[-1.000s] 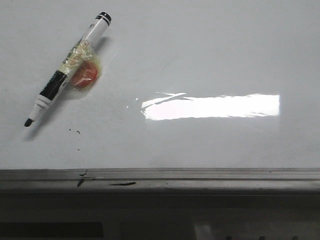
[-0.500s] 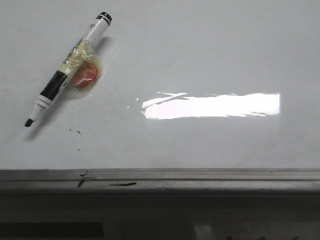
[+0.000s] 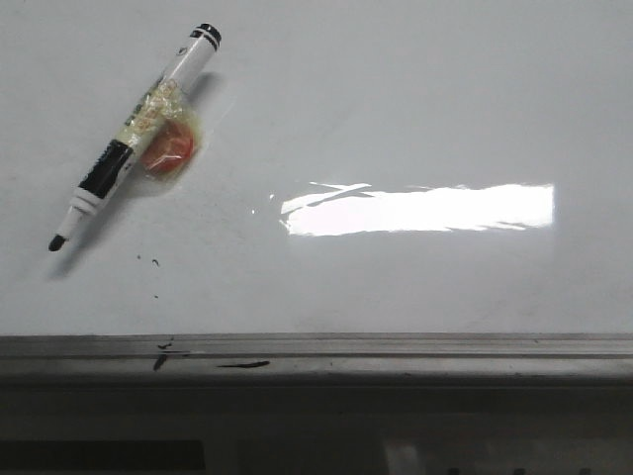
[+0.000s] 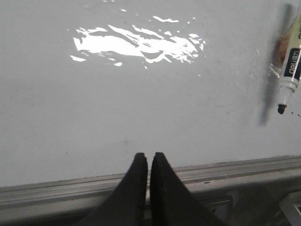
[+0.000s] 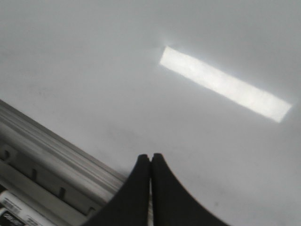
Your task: Write number 7 on whiteboard
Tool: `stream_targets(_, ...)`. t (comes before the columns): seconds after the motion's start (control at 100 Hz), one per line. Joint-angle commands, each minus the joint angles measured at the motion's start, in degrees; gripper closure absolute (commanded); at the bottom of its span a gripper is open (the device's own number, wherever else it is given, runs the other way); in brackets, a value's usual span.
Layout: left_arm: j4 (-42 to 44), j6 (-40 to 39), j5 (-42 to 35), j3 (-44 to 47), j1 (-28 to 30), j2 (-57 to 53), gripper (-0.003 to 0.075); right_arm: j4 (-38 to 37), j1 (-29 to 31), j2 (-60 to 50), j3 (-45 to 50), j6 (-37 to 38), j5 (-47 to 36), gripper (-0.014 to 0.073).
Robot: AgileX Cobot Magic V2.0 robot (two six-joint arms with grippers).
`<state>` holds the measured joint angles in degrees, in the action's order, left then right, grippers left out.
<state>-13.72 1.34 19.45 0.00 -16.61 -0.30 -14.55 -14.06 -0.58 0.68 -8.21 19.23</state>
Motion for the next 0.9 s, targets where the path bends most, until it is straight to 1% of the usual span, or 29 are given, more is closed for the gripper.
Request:
stream_targets(0.0,-0.53,-0.47,-3.83,1.35,0.09,-1.63,0.0741,-7.62,0.44,-0.88,0.7,-0.67,-3.3,0.0636)
stream_targets(0.06,-2.46,-0.47,-3.83,1.35,0.09,-1.63,0.0741,-8.46,0.44,-0.88,0.7,-0.67,-6.35,0.0636)
stream_targets(0.11,-6.04,-0.47,-4.67,1.35,0.09,-1.63,0.0741,-8.46,0.44,-0.88,0.7,-0.67,-9.19,0.0636)
stream_targets(0.18,-15.32,-0.47,-7.37,1.35,0.09,-1.63,0.0741,-8.46,0.44,-0.88,0.7,-0.67,-13.63,0.0637)
stream_targets(0.23,-23.79,-0.47,-8.8,1.35,0.09,-1.63,0.0741,-8.46,0.44,-0.88,0.7,-0.67,-16.8,0.0636)
stream_targets(0.3,-29.63,-0.47,-10.86,1.35,0.09,-1.63,0.0741,-6.87,0.44,-0.88,0.7,-0.17,-22.13,0.0636)
stream_targets(0.38,-33.02,-0.47,-12.83,1.35,0.09,-1.63,0.0741,0.37,0.44,-0.88,0.7,2.37,-28.89,0.0636)
stream_targets(0.44,-36.8,-0.47,-13.48,1.35,0.09,-1.63,0.0741,6.86,0.44,-0.88,0.7,4.53,-30.87,0.0636)
stream_targets(0.49,-40.02,-0.47,-13.57,1.35,0.09,-1.63,0.0741,15.17,0.44,-0.88,0.7,6.81,-30.98,0.0636)
stream_targets(0.51,-41.7,-0.47,-13.44,1.35,0.09,-1.63,0.0741,17.61,0.44,-0.88,0.7,7.74,-30.84,0.0636)
stream_targets(0.56,-45.2,-0.47,-13.56,1.35,0.09,-1.63,0.0741,28.09,0.44,-0.88,0.46,8.52,-30.36,0.0636)
stream_targets(0.58,-45.85,-0.47,-13.92,1.35,0.09,-1.63,0.0741,30.83,0.44,-0.88,0.45,8.8,-30.2,0.0636)
stream_targets(0.6,-45.97,-0.47,-14.03,1.2,0.09,-1.63,0.0741,36.04,0.44,-0.88,0.03,8.92,-29.91,0.0636)
stream_targets(0.64,-45.69,-0.35,-13.91,0.83,0.09,-1.63,0.0741,43.11,0.44,-0.88,-0.96,8.92,-28.97,0.0636)
stream_targets(0.69,-44.33,0.37,-13.48,-0.05,-0.05,-1.63,0.0741,49.06,0.44,-0.88,-3.09,8.92,-24.71,0.0636)
stream_targets(0.72,-42.09,0.37,-13.37,-0.87,-0.15,-1.51,0.0741,50.06,0.44,-0.88,-4.45,8.92,-22.08,0.0636)
stream_targets(0.77,-38.44,0.37,-12.53,-2.54,-0.15,-0.94,0.0741,49.12,0.44,-0.88,-7.06,8.81,-16.22,0.0636)
stream_targets(0.89,-30.14,0.37,-8.47,-8.13,-0.15,2.91,0.0741,42.62,0.44,0.23,-13.7,8.81,-2.87,0.0636)
